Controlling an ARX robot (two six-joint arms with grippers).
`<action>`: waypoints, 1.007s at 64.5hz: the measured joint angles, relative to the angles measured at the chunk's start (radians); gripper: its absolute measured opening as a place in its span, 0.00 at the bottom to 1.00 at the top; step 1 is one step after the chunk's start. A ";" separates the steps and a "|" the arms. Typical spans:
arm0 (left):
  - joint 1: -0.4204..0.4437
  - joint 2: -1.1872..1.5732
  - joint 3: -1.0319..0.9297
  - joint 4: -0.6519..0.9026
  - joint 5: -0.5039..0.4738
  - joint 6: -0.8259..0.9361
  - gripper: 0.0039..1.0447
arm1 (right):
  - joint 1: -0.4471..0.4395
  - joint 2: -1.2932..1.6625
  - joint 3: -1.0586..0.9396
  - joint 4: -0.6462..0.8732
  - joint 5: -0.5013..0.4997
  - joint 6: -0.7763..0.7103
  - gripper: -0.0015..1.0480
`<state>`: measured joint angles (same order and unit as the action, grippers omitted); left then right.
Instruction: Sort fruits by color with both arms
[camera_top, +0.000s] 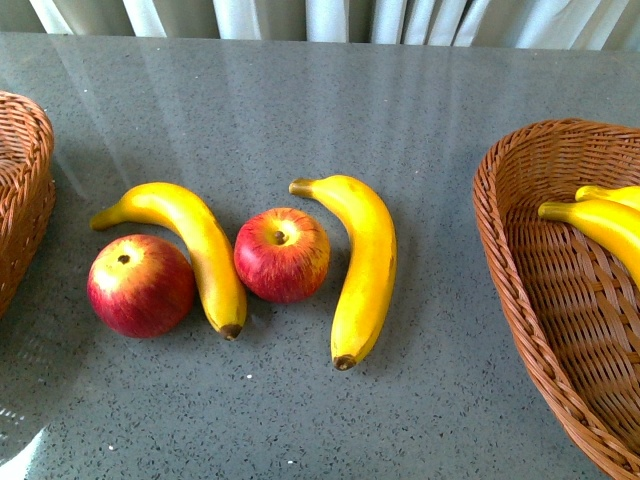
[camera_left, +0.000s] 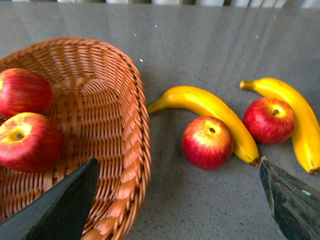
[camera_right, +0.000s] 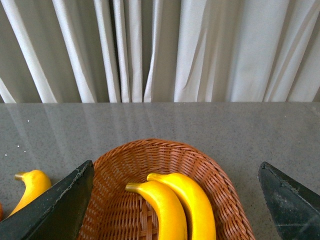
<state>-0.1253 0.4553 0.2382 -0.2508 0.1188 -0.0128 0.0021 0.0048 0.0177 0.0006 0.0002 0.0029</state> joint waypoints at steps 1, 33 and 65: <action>-0.018 0.034 0.015 0.023 -0.010 -0.002 0.91 | 0.000 0.000 0.000 0.000 0.000 0.000 0.91; -0.126 0.640 0.252 0.366 0.068 0.159 0.91 | 0.000 0.000 0.000 0.000 0.000 0.000 0.91; -0.158 0.916 0.321 0.383 0.222 0.391 0.91 | 0.000 0.000 0.000 0.000 0.000 0.000 0.91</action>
<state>-0.2832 1.3716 0.5591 0.1322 0.3412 0.3782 0.0021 0.0048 0.0177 0.0006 -0.0002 0.0029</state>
